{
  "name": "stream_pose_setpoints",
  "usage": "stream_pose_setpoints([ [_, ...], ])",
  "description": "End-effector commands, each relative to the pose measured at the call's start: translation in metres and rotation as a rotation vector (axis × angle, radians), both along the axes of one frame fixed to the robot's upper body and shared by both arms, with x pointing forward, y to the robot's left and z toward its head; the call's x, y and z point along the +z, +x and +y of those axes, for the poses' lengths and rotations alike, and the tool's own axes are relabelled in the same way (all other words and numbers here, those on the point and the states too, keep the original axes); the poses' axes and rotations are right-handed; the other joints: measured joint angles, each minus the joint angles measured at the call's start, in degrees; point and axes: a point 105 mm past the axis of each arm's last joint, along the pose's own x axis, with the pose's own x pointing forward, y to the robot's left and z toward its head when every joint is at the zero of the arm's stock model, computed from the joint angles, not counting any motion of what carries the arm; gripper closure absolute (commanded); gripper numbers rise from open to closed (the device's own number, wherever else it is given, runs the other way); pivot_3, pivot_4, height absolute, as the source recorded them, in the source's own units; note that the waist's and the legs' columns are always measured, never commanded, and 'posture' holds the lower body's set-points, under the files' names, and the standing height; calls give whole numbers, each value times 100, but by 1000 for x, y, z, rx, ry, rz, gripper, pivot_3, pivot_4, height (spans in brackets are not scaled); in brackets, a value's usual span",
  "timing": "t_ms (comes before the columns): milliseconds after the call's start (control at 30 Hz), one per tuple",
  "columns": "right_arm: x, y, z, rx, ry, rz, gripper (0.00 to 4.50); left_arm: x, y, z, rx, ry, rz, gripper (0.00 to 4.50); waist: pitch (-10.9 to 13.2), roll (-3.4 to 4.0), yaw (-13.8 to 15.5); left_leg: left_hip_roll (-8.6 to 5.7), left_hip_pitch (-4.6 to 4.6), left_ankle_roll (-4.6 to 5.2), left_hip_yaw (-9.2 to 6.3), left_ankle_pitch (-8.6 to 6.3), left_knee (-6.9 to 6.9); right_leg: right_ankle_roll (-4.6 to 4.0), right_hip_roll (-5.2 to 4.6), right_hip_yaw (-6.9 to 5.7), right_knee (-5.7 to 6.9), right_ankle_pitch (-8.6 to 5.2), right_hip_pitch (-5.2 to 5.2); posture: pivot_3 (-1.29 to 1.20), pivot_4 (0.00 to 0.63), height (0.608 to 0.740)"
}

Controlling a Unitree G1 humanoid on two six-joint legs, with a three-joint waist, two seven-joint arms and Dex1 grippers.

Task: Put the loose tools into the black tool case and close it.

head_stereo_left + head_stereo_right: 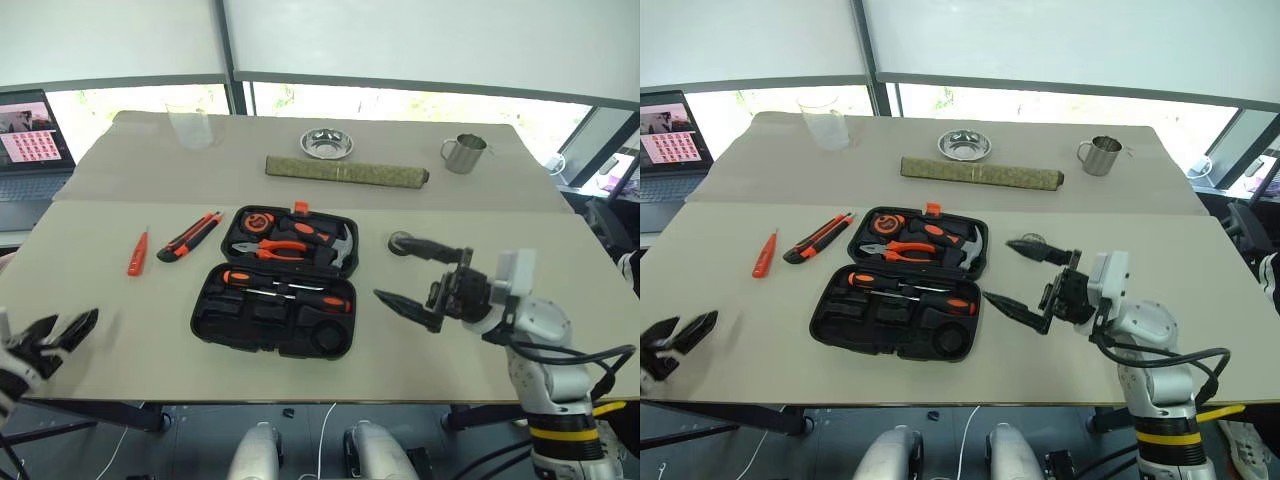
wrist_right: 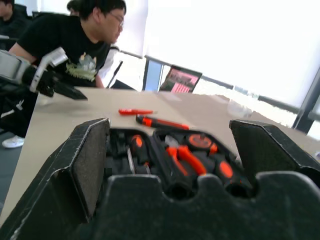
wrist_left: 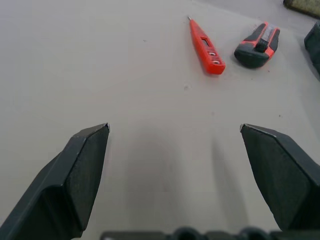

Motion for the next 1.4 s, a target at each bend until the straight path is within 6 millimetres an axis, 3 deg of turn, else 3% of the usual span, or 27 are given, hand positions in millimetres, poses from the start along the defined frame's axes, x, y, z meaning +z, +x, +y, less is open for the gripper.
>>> stream_pose_setpoints([
  [33,2,-5,-1,3,-13,-1,45,14,29,-17,-16,-11,47,0,-1,-1,-9,-3,0,-4,3,-3,0,-3,-2,4,-2,3,0,0,150,740],
  [133,2,-3,2,-2,-11,-4,45,16,50,-19,29,1,57,0,-1,-1,-60,-3,-2,-5,3,-3,-1,-2,1,7,2,3,-5,0,150,740],
  [233,6,1,10,10,3,-22,45,2,66,-22,52,58,147,0,0,-2,-102,-1,3,-5,2,-3,-11,-4,10,12,5,4,-10,0,150,740],
  [633,9,4,12,16,14,-21,45,-15,84,-9,128,117,177,0,0,-2,-41,-7,7,-5,3,-3,-24,-5,6,13,4,4,-8,0,150,740],
  [767,8,4,14,21,17,-15,0,-18,93,-6,157,93,165,904,0,-2,-37,-7,9,-6,3,-2,-24,-5,6,13,7,4,-7,0,150,740],
  [800,8,4,16,28,17,-11,0,-19,97,-8,156,69,158,1469,-1,-1,-28,-8,9,-6,3,-2,-24,-5,6,13,8,4,-6,0,150,740],
  [833,7,4,17,34,17,-9,0,-20,100,-11,149,51,158,1657,-1,-1,-16,-9,9,-6,3,-1,-23,-5,6,12,8,4,-6,0,150,740],
  [1033,7,4,21,46,15,-5,0,-25,103,-17,110,63,173,3912,-1,-1,51,-14,6,-7,2,-1,-17,-3,1,11,8,5,-2,0,150,740],
  [1100,7,4,21,46,15,-4,0,-24,102,-15,114,62,167,4025,-1,-1,60,-14,4,-7,2,-1,-16,-3,0,11,8,5,-3,0,150,740],
  [1133,6,2,22,53,5,-1,0,-18,98,-8,127,79,135,4025,-1,-1,60,-14,4,-7,2,-1,-16,-3,1,11,8,5,-3,0,150,740],
  [1233,6,-4,20,65,-14,2,0,28,87,5,73,46,-103,4025,0,-2,22,-12,3,-7,3,-1,-16,-3,1,12,7,5,-5,0,150,740],
  [1300,9,-8,17,75,-29,-7,0,62,76,-10,-115,98,-273,4025,3,-7,-28,-7,-7,-8,3,-1,-18,-4,3,11,6,6,-16,0,150,740],
  [1400,8,-15,15,100,-71,2,0,88,58,-46,-437,176,-401,4025,9,-19,-26,-3,-13,-8,1,-1,-18,-7,2,4,5,7,-19,0,150,740],
])
